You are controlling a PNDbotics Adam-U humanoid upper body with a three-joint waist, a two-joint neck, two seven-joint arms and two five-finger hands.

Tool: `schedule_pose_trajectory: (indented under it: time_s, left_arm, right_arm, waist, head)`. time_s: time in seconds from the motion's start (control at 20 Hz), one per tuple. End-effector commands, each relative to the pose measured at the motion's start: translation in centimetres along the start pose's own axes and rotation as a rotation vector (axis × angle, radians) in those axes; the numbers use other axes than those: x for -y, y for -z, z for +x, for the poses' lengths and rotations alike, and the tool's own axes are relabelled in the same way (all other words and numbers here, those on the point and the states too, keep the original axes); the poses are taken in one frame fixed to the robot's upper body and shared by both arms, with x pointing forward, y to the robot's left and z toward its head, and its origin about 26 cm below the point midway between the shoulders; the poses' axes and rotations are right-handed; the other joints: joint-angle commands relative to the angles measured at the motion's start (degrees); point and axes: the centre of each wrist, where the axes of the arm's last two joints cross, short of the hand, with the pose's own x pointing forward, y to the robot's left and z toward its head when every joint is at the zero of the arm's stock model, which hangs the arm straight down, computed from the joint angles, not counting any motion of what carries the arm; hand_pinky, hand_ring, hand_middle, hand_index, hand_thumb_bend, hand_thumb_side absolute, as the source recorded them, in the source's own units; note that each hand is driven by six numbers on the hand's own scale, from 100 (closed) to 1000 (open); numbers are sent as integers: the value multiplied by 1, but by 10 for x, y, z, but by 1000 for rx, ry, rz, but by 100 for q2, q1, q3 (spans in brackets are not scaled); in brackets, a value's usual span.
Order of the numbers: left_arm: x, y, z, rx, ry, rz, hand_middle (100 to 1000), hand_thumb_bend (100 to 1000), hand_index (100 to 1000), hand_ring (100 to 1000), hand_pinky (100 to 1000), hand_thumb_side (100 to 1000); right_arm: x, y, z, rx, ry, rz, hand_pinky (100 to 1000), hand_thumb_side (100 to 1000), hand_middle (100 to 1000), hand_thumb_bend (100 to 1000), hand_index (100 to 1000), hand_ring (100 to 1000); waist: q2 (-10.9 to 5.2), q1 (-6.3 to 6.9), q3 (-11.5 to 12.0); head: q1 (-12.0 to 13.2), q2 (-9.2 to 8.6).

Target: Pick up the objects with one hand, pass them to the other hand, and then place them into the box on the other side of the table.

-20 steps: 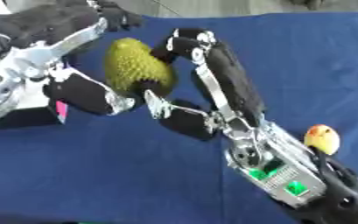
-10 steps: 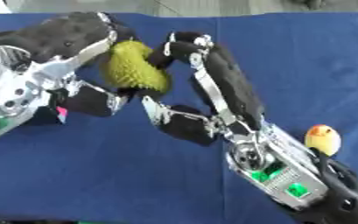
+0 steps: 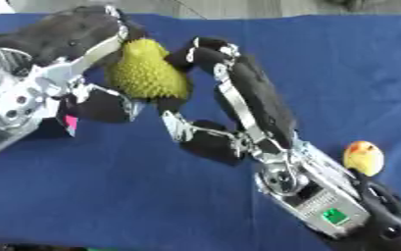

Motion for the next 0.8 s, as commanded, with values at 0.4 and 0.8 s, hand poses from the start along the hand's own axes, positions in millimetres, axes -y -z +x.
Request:
schedule_pose_trajectory:
  time_s: [0.4, 0.8]
  left_arm:
    - [-15, -15, -43, -230, -251, 199, 340, 100, 506, 444, 563, 142]
    - [-12, -38, -87, -419, -320, 305, 334, 100, 508, 440, 569, 155]
  right_arm:
    - [11, 2, 0, -11, -93, 14, 860, 402, 840, 155, 920, 859]
    - [16, 0, -7, -35, -149, 26, 865, 342, 874, 164, 932, 884]
  waist:
    - [-132, -5, -55]
    - [-130, -43, -115]
  head:
    - [65, -13]
    - [371, 11]
